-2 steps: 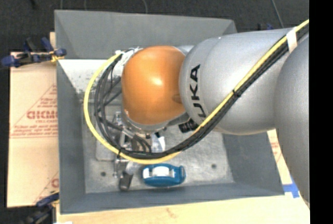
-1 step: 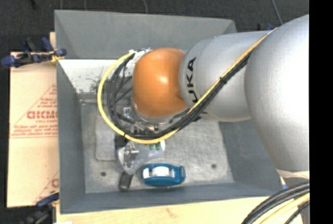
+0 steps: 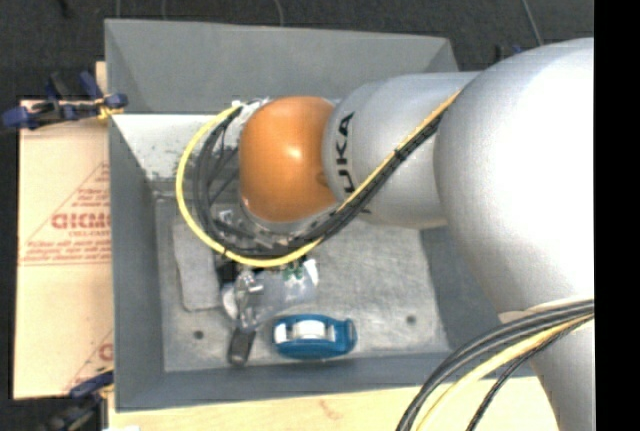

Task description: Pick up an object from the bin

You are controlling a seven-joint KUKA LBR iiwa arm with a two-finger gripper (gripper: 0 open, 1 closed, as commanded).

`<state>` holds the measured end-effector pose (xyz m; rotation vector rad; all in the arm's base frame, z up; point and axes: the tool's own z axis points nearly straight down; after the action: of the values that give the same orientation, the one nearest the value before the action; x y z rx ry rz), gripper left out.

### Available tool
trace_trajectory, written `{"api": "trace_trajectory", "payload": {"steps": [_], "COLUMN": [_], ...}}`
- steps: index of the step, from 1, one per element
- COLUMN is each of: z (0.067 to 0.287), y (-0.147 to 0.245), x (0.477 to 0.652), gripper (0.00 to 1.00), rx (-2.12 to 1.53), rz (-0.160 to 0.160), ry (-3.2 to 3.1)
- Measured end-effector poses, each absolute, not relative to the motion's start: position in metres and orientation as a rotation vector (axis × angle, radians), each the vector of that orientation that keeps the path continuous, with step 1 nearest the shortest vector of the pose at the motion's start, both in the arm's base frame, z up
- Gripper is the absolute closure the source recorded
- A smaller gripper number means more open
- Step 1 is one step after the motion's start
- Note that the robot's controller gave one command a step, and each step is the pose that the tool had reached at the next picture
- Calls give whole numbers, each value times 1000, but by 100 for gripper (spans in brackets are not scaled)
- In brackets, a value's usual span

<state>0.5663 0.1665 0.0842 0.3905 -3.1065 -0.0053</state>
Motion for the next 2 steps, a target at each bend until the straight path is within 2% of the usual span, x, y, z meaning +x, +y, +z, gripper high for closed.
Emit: {"api": "trace_trajectory", "payload": {"steps": [1, 2], "z": [82, 83], "y": [151, 139], "x": [580, 581], "gripper": [0, 0], "rx": [280, 326], "rz": [-20, -36], "ry": [-3114, -3129]}}
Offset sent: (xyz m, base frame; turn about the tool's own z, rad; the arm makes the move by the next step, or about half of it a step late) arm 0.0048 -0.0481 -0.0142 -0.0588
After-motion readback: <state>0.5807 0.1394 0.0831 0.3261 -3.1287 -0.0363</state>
